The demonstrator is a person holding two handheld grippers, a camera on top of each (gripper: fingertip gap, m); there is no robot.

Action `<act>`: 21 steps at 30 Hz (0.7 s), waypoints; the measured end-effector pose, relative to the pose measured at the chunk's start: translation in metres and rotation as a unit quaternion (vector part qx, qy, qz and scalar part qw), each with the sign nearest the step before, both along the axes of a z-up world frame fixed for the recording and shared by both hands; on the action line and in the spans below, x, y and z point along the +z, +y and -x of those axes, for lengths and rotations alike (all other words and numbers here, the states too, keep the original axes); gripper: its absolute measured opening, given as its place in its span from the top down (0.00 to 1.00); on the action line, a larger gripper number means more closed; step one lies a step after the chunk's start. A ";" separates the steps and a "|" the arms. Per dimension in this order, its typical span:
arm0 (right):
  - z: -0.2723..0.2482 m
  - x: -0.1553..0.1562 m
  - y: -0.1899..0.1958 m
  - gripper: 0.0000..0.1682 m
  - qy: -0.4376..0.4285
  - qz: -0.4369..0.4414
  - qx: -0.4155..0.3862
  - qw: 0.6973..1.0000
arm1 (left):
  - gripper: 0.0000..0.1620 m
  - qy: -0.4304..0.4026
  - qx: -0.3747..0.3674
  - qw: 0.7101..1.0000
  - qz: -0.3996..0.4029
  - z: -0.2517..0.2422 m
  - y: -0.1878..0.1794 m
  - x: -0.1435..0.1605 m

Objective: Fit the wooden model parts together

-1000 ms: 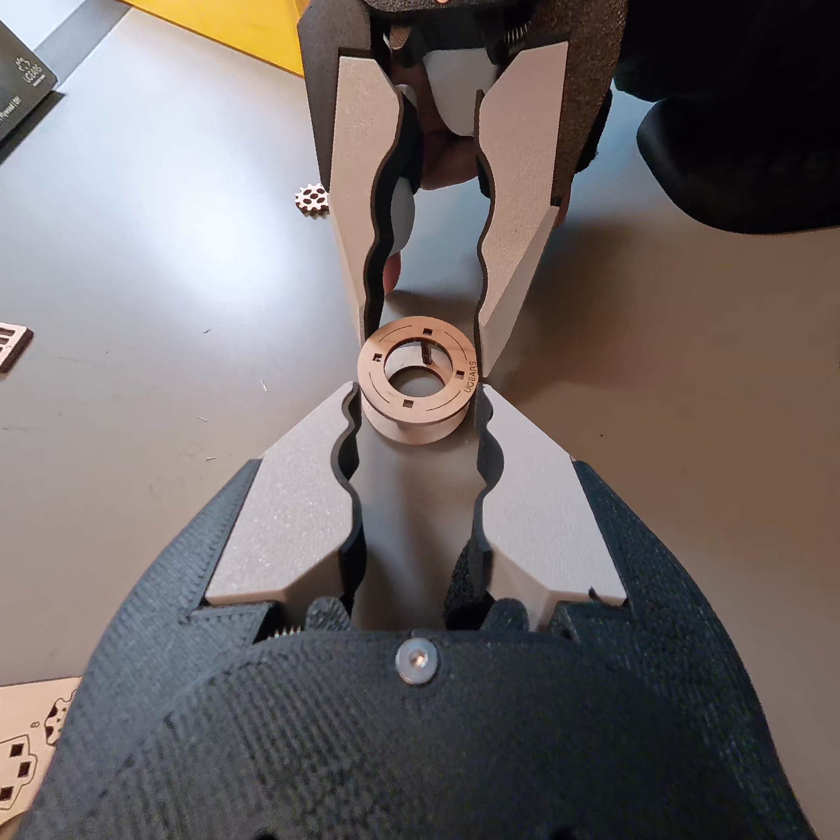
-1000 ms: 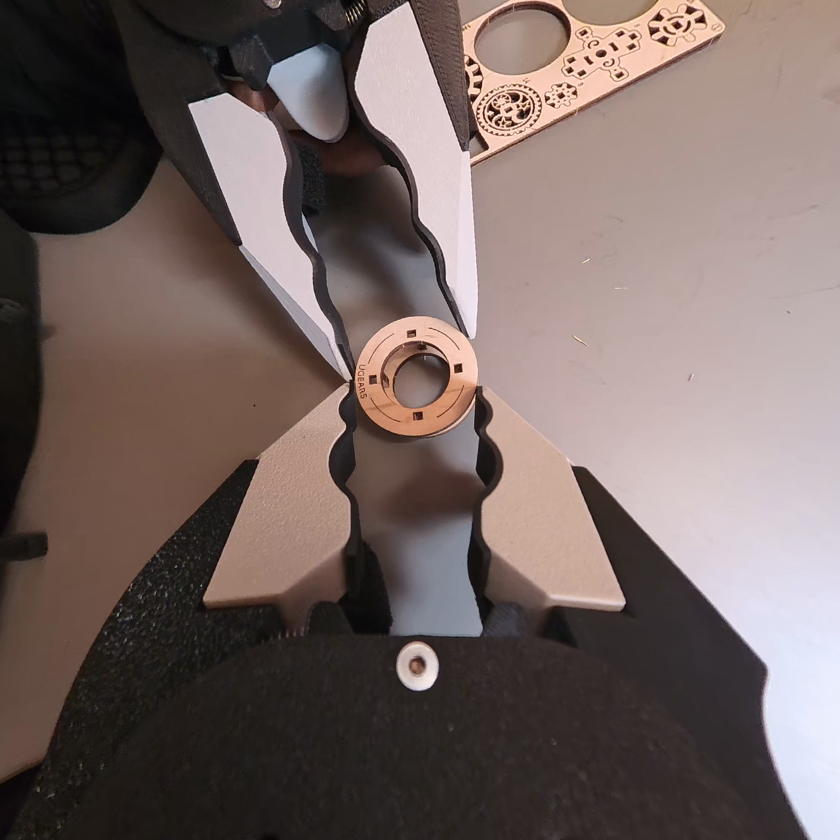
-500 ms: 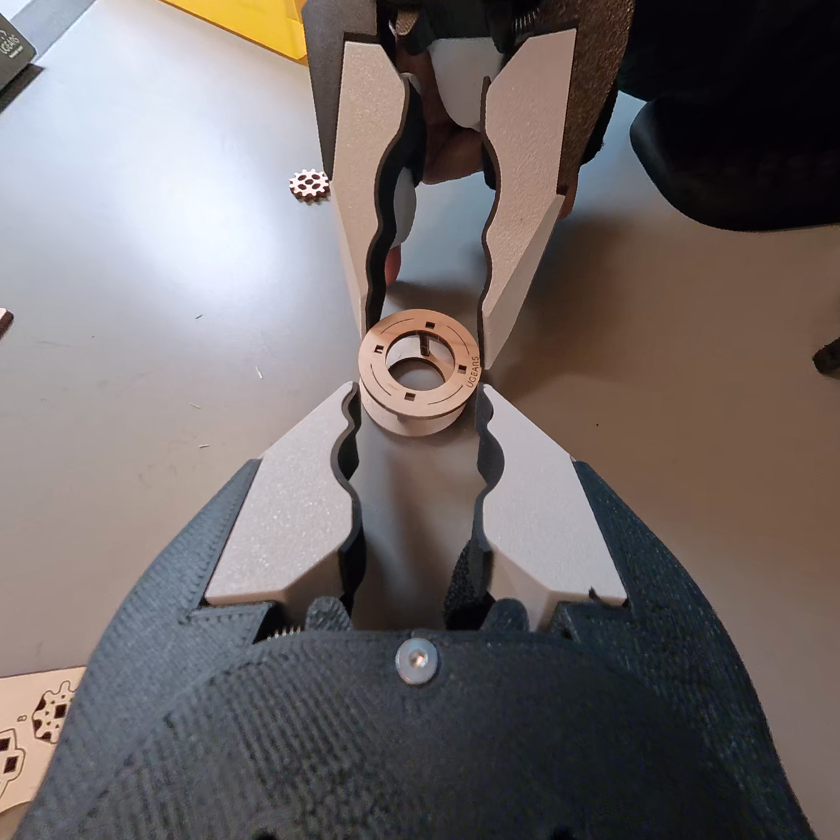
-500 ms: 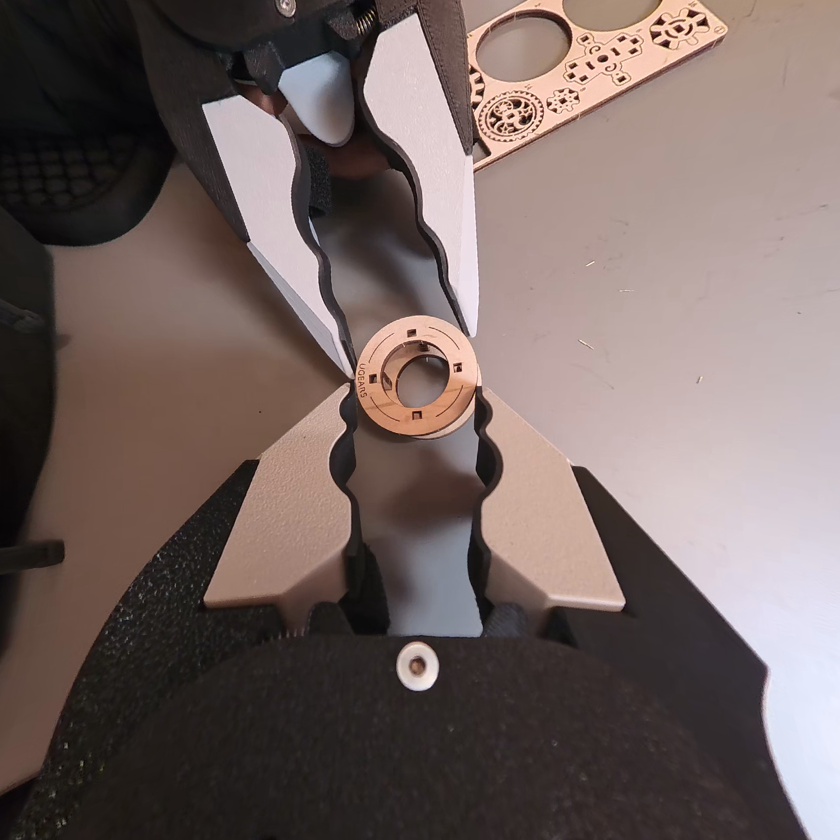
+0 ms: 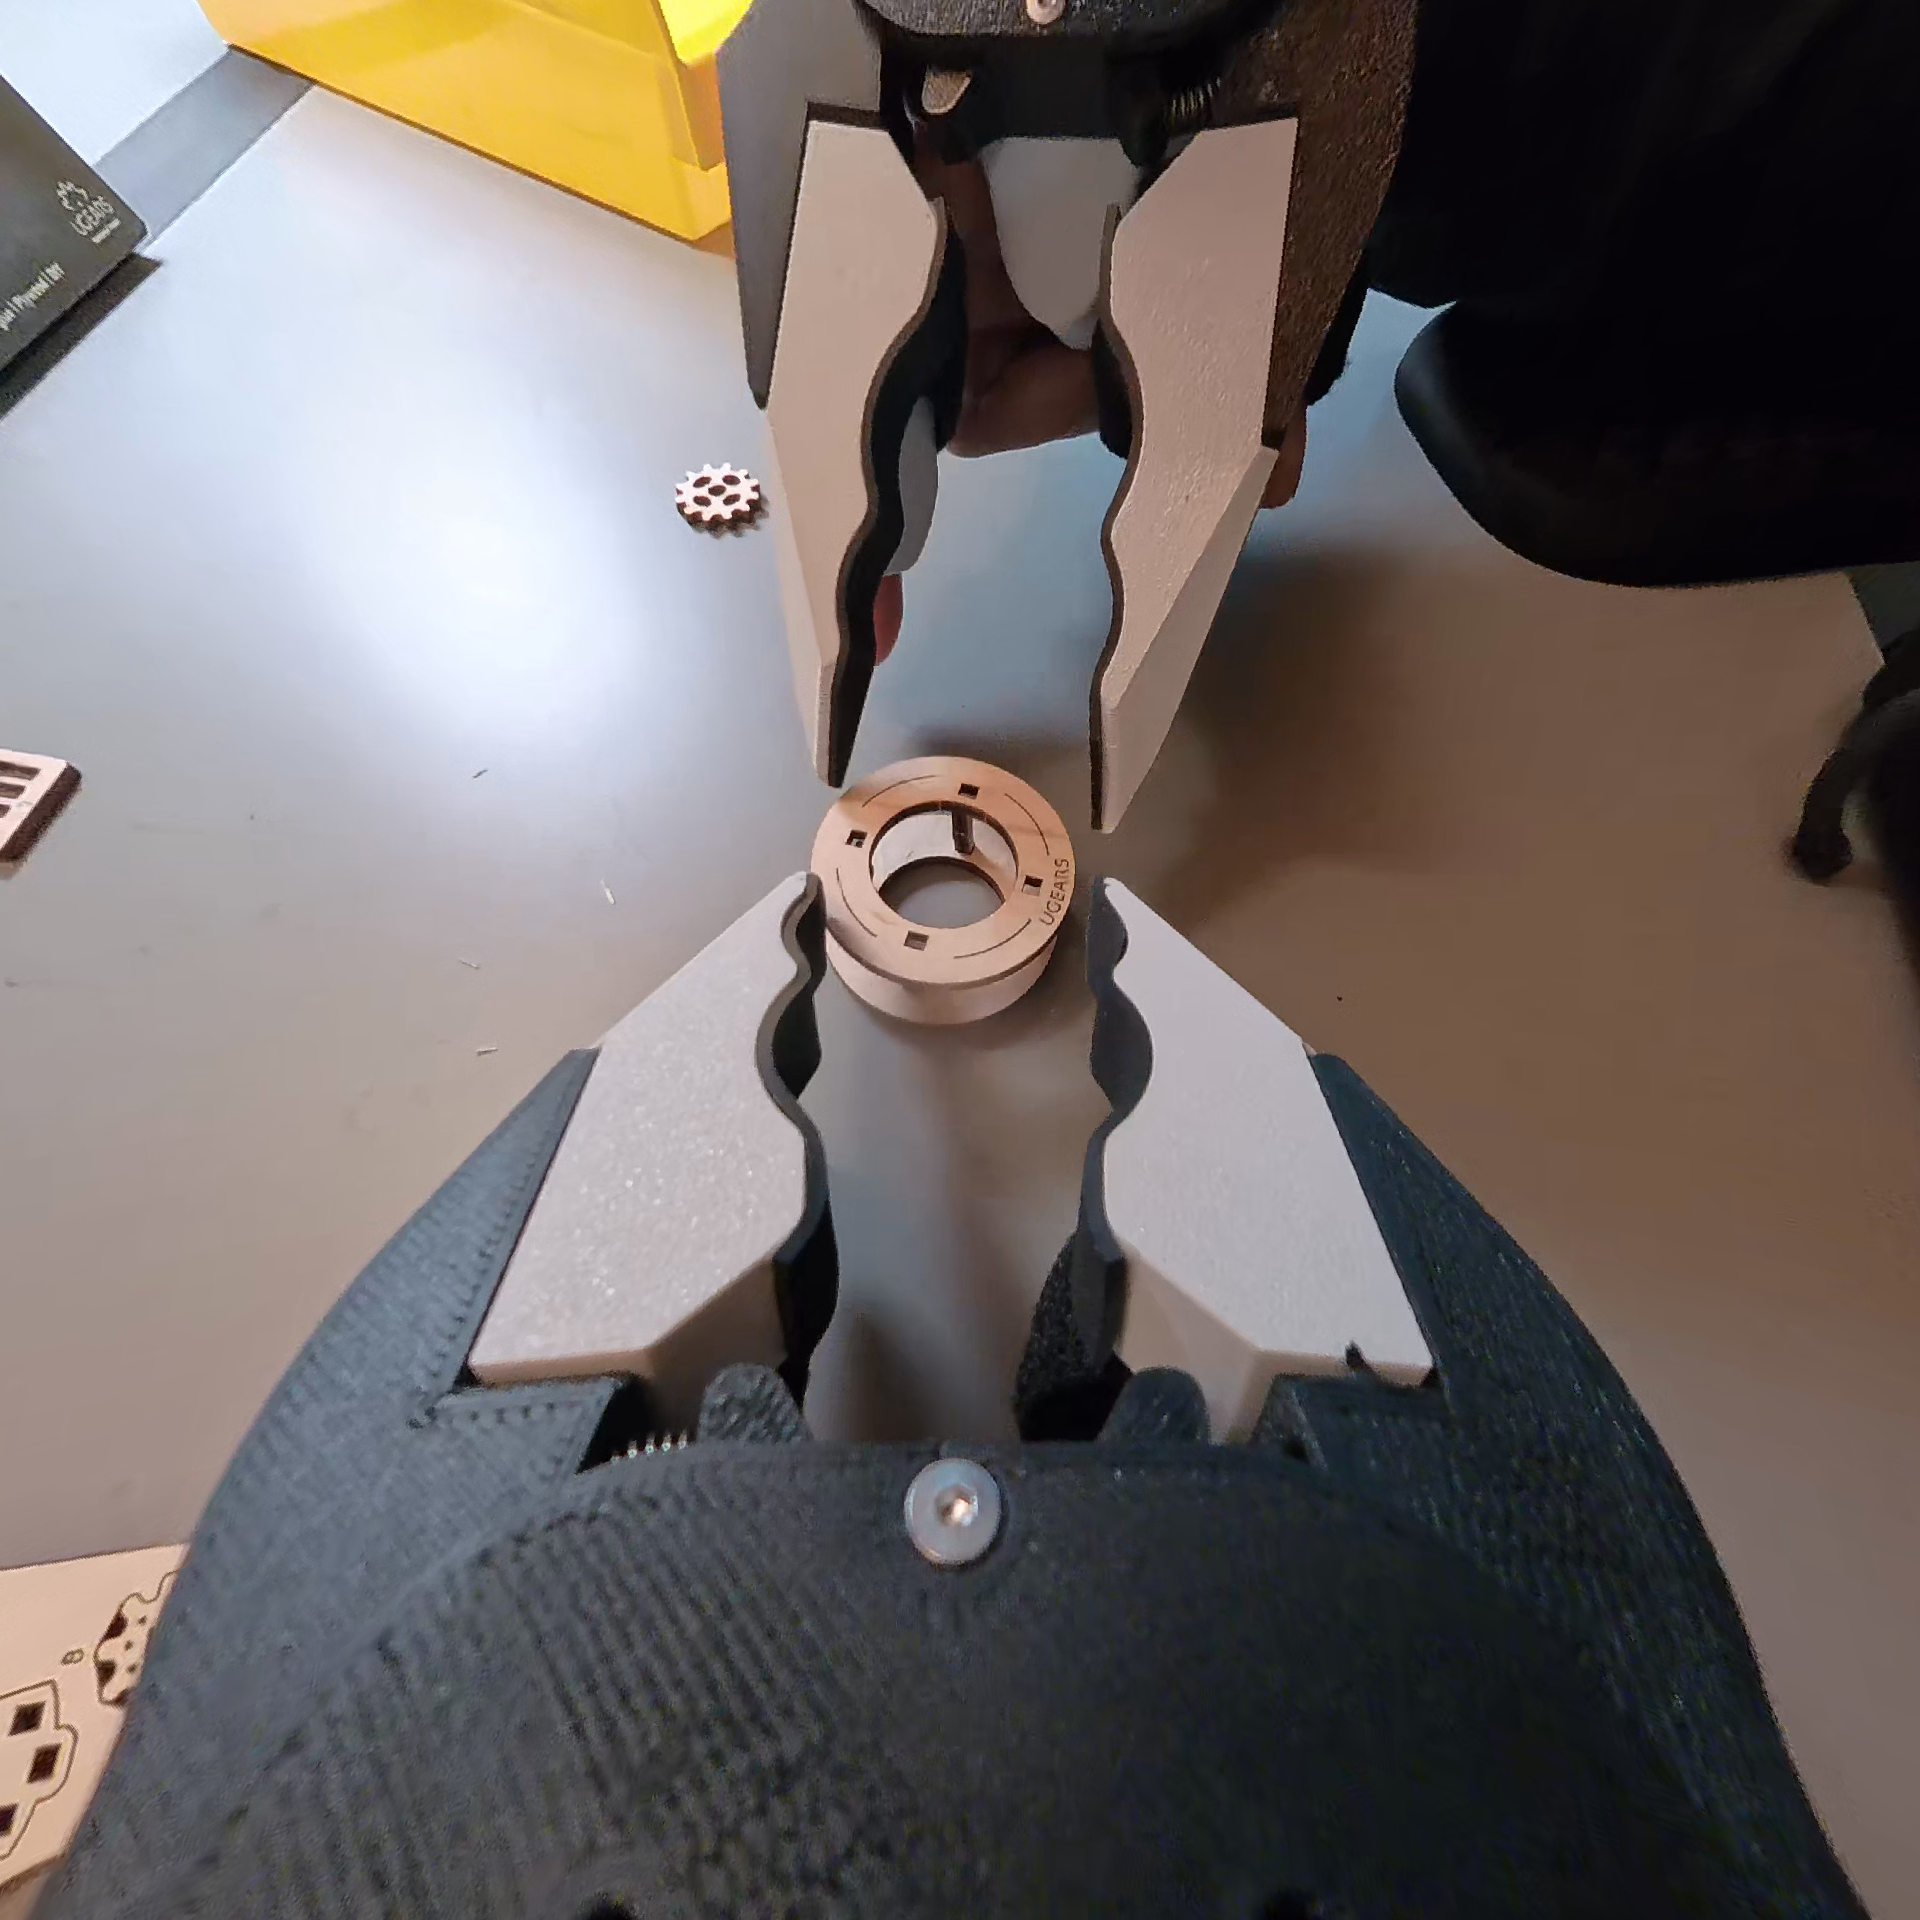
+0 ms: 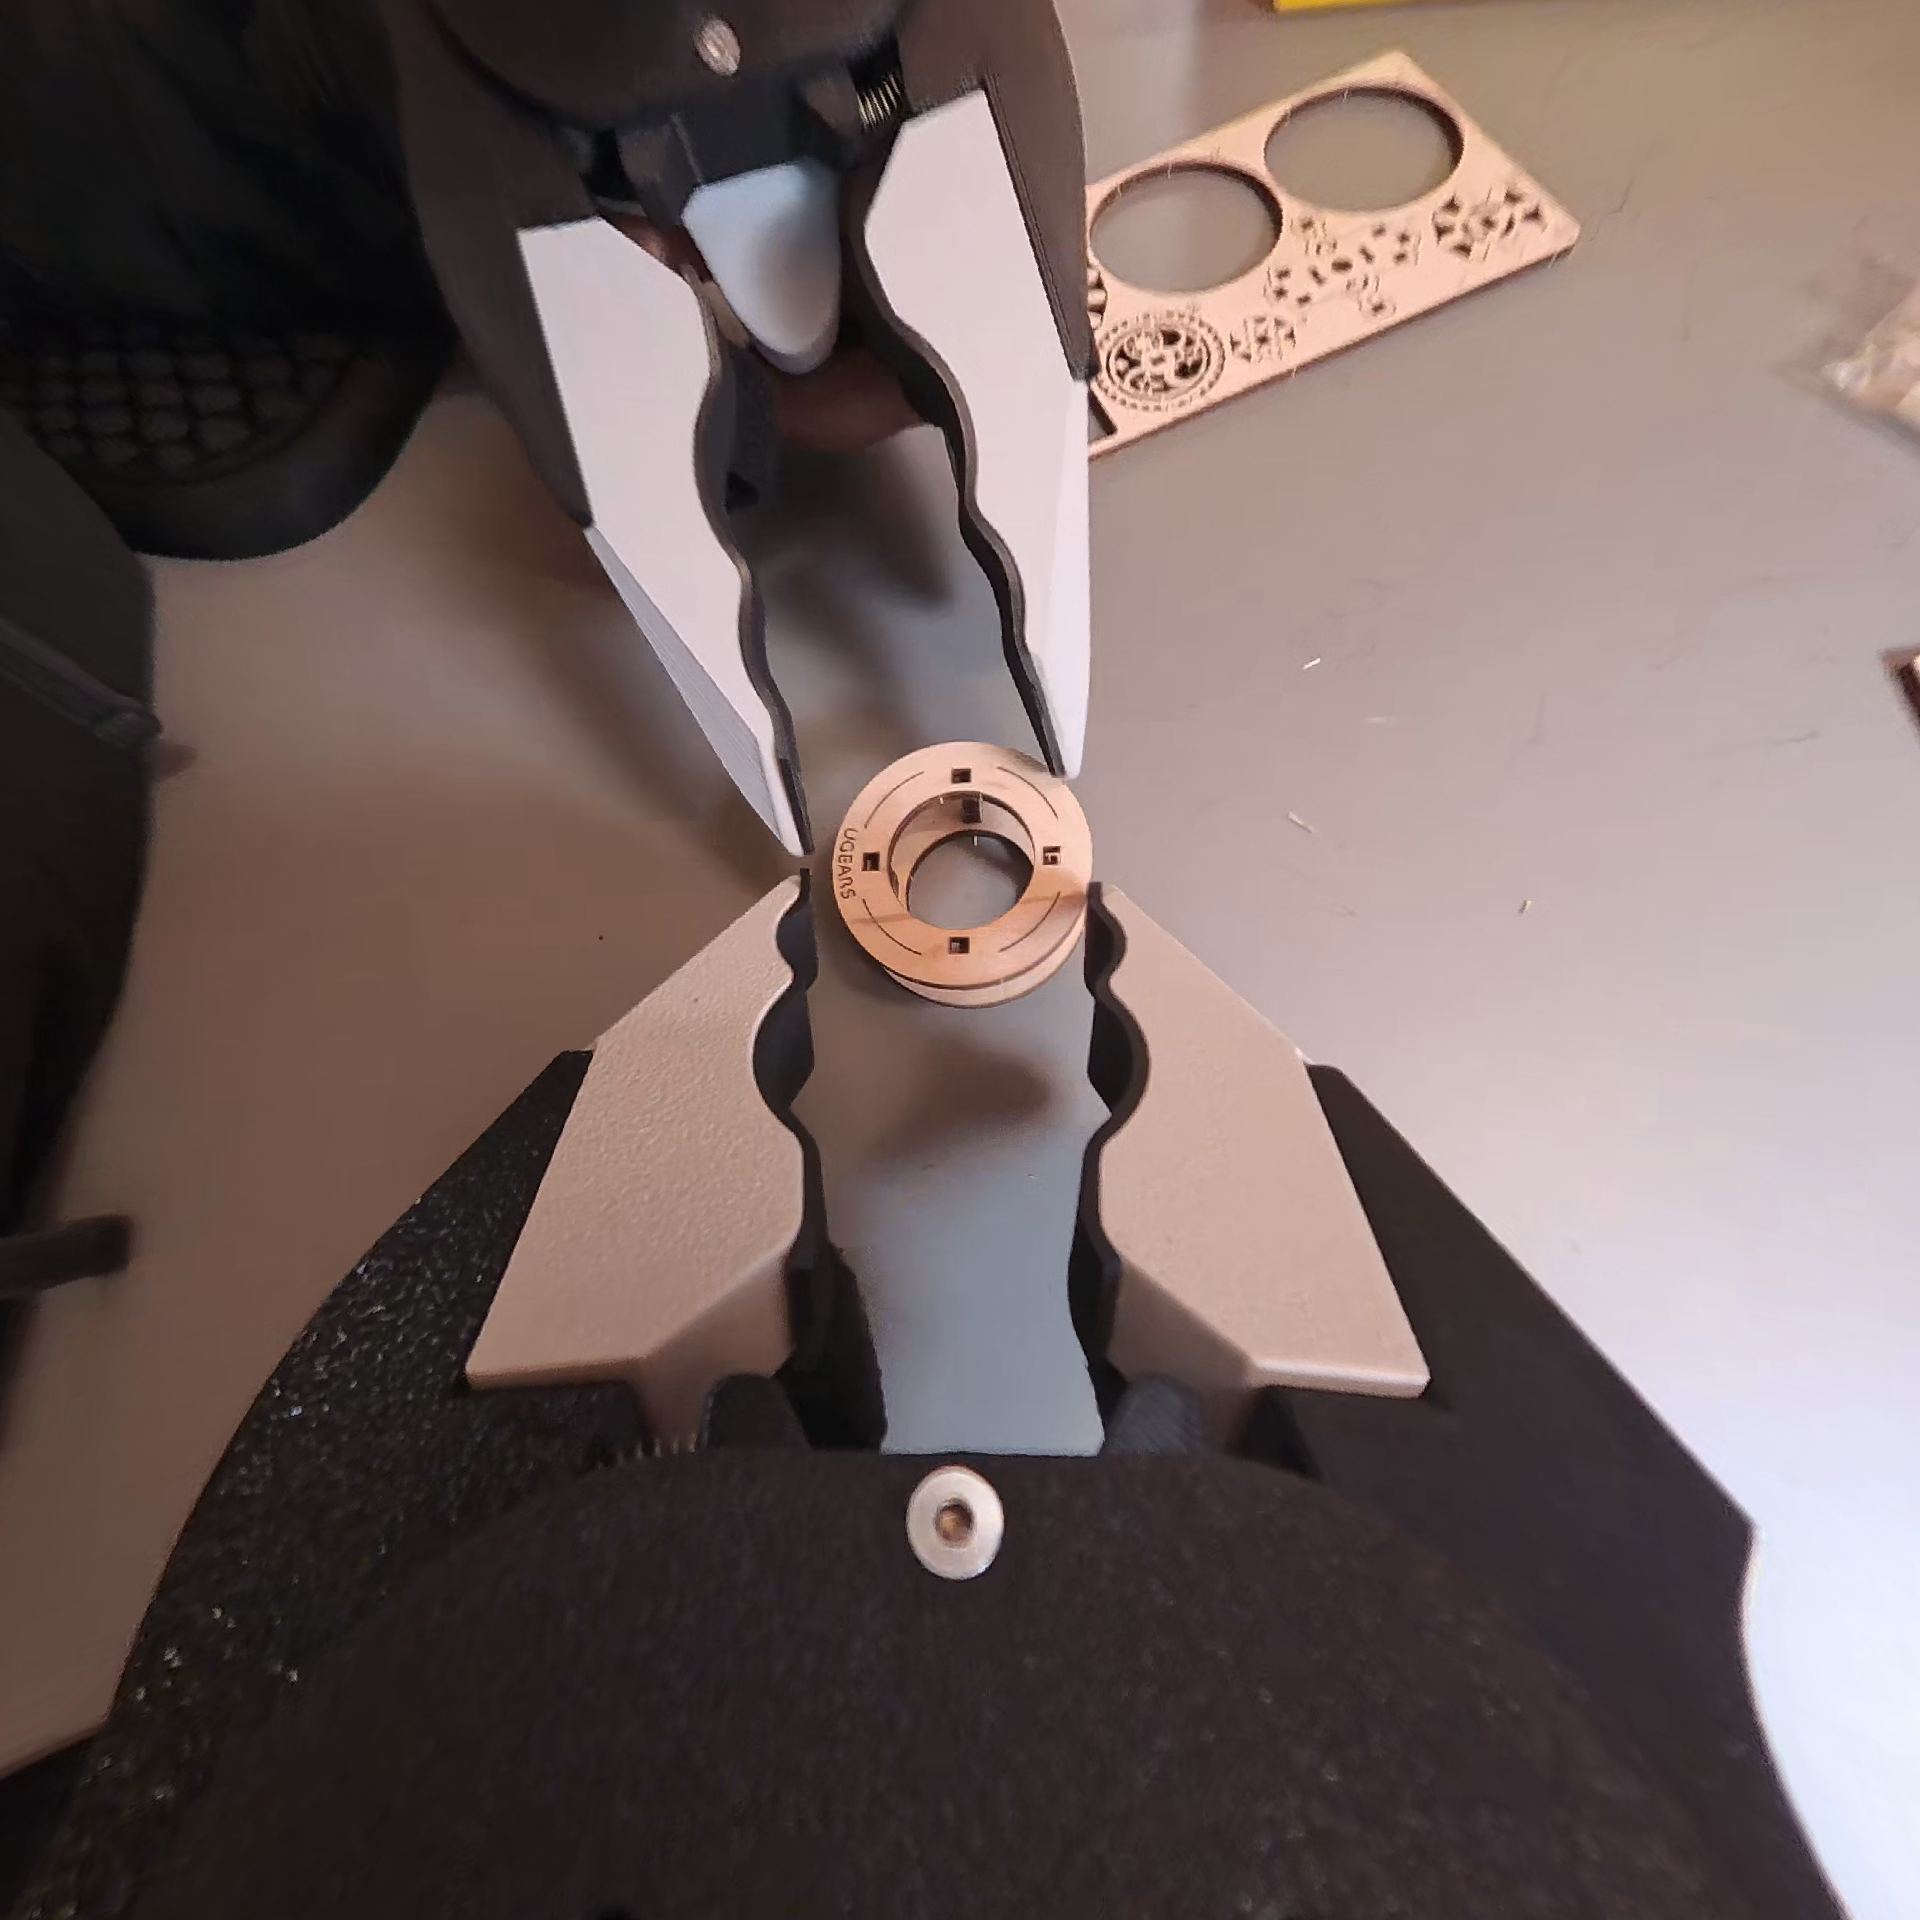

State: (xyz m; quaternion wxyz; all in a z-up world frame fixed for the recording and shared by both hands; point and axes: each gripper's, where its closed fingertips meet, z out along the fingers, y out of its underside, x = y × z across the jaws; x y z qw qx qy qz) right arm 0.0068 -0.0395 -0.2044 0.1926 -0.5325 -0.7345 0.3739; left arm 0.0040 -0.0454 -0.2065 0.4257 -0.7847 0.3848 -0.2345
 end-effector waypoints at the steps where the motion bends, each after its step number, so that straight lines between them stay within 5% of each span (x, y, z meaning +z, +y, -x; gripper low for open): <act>1: 0.000 0.002 0.000 0.72 0.004 -0.003 0.000 1.000 | 0.70 -0.003 0.000 1.000 -0.002 -0.001 0.001 0.001; 21: 0.002 -0.001 -0.001 0.77 0.034 -0.028 0.018 0.999 | 0.69 -0.016 0.008 1.000 -0.002 0.001 0.005 0.001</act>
